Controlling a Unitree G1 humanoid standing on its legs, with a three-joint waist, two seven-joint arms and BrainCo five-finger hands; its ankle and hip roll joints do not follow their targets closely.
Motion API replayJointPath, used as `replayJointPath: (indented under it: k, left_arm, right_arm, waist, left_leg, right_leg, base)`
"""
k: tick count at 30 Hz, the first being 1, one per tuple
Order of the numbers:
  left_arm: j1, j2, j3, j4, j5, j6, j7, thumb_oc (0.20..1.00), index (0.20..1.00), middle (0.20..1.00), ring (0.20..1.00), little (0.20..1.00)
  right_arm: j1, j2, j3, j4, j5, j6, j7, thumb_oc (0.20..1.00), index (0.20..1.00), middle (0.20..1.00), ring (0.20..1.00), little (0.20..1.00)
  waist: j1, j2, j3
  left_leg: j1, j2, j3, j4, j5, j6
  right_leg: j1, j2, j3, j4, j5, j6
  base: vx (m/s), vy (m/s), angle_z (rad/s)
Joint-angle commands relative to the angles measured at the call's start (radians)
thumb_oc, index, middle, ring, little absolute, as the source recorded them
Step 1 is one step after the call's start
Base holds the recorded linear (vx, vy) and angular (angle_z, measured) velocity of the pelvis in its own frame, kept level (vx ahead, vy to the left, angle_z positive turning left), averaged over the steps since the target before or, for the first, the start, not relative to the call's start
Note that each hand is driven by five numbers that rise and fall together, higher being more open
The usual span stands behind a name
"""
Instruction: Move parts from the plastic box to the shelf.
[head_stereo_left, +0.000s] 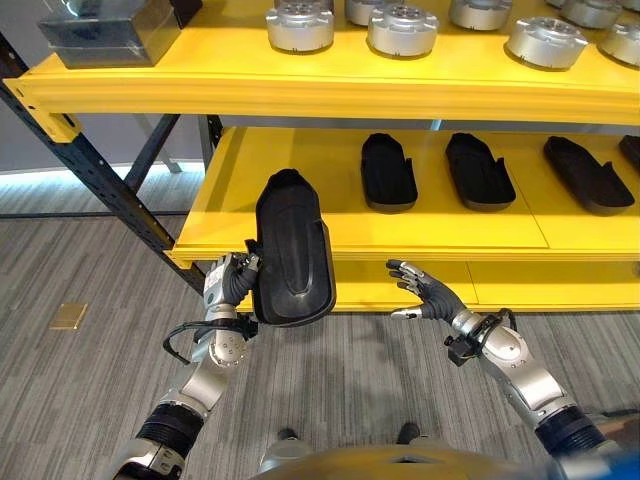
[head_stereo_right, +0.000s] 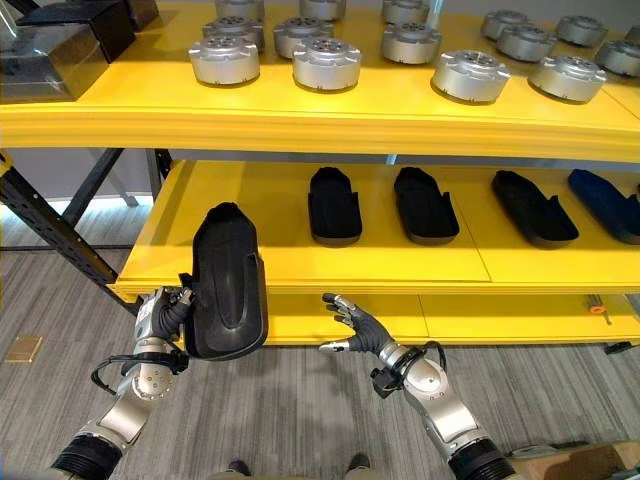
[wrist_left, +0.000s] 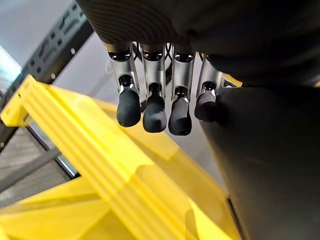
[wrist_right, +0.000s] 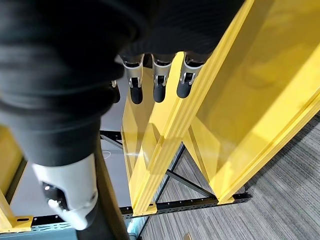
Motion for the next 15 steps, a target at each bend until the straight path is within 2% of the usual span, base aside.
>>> replayJointPath:
  k: [1,2,4,7,8,9,10,13,15]
  left_arm:
    - [-0.123,0.001,-0.007,0.012,0.014,-0.03,0.092,0.2,0.2,0.2,0.2,0.2]
    - [-0.136,0.002,-0.012,0.022,0.021,-0.031,0.087,0.2,0.2,0.2,0.2,0.2]
    - [-0.145,0.005,-0.015,0.021,0.02,-0.02,0.068,0.2,0.2,0.2,0.2,0.2]
    - [-0.141,0.002,-0.011,0.015,0.019,-0.007,0.051,0.2,0.2,0.2,0.2,0.2]
    - [-0.133,0.004,-0.009,0.005,0.018,-0.003,0.043,0.2,0.2,0.2,0.2,0.2]
    - [-0.122,0.007,-0.01,-0.017,0.021,0.007,0.025,0.2,0.2,0.2,0.2,0.2]
    - [-0.117,0.006,-0.01,-0.023,0.024,0.009,0.022,0.2,0.2,0.2,0.2,0.2]
    - [-0.107,0.009,-0.003,-0.038,0.019,0.019,0.013,0.2,0.2,0.2,0.2,0.2]
    - [-0.086,0.013,0.011,-0.031,0.017,0.006,0.0,0.2,0.2,0.2,0.2,0.2]
  right_arm:
    - [-0.096,0.047,0.002,-0.043,0.011,-0.115,-0.02,1.0,1.0,1.0,1.0,1.0]
    - [-0.1,0.046,0.0,-0.081,0.012,-0.118,-0.031,1.0,1.0,1.0,1.0,1.0]
    - [-0.095,0.042,-0.013,-0.115,0.016,-0.111,-0.034,1.0,1.0,1.0,1.0,1.0]
    - [-0.085,0.04,-0.036,-0.15,0.017,-0.116,-0.015,1.0,1.0,1.0,1.0,1.0]
    - [-0.084,0.035,-0.05,-0.174,0.022,-0.118,-0.001,1.0,1.0,1.0,1.0,1.0]
    - [-0.09,0.022,-0.063,-0.212,0.027,-0.115,0.001,1.0,1.0,1.0,1.0,1.0]
    - [-0.094,0.017,-0.066,-0.228,0.031,-0.111,0.0,1.0,1.0,1.0,1.0,1.0]
    - [-0.097,0.005,-0.072,-0.263,0.046,-0.095,0.003,1.0,1.0,1.0,1.0,1.0]
    - [-0.097,-0.017,-0.079,-0.283,0.045,-0.082,0.02,1.0,1.0,1.0,1.0,1.0]
  waist:
    - [-0.012,-0.004,0.025]
    - [-0.032,-0.003,0.033]
    - [-0.049,-0.001,0.036]
    - [-0.059,-0.005,0.027]
    - [-0.062,-0.008,0.017]
    - [-0.059,-0.012,0.002]
    - [-0.058,-0.014,-0.002]
    - [-0.057,-0.02,-0.006]
    - [-0.059,-0.04,-0.007]
  left_leg:
    - [-0.072,-0.068,-0.016,0.049,0.007,0.019]
    - [-0.035,-0.075,-0.012,0.035,-0.014,0.031]
    - [-0.004,-0.08,-0.015,0.03,-0.043,0.042]
    - [0.026,-0.083,0.002,0.036,-0.074,0.051]
    - [0.029,-0.082,0.009,0.05,-0.089,0.055]
    - [0.016,-0.068,0.012,0.09,-0.105,0.051]
    - [0.008,-0.061,0.013,0.108,-0.108,0.047]
    - [-0.02,-0.036,0.019,0.167,-0.118,0.036]
    - [-0.061,0.001,0.059,0.305,-0.166,0.039]
  right_leg:
    - [-0.107,-0.03,-0.004,-0.005,0.08,0.11]
    - [-0.145,-0.054,0.011,-0.005,0.122,0.134]
    - [-0.152,-0.064,0.015,0.003,0.136,0.148]
    - [-0.154,-0.067,-0.001,0.027,0.134,0.147]
    - [-0.147,-0.058,-0.006,0.038,0.116,0.137]
    - [-0.123,-0.031,-0.001,0.035,0.077,0.101]
    - [-0.11,-0.019,0.004,0.033,0.061,0.086]
    - [-0.086,-0.002,0.016,0.036,0.03,0.061]
    - [-0.044,0.011,0.01,0.044,-0.013,0.023]
  base:
    - [0.27,-0.135,-0.17]
    - [0.28,-0.126,-0.11]
    - [0.35,-0.12,0.31]
    - [0.29,-0.089,0.4]
    - [0.57,-0.191,0.3]
    - [0.58,-0.202,0.18]
    - [0.5,-0.196,0.28]
    - [0.29,-0.129,0.17]
    - [0.48,-0.248,0.05]
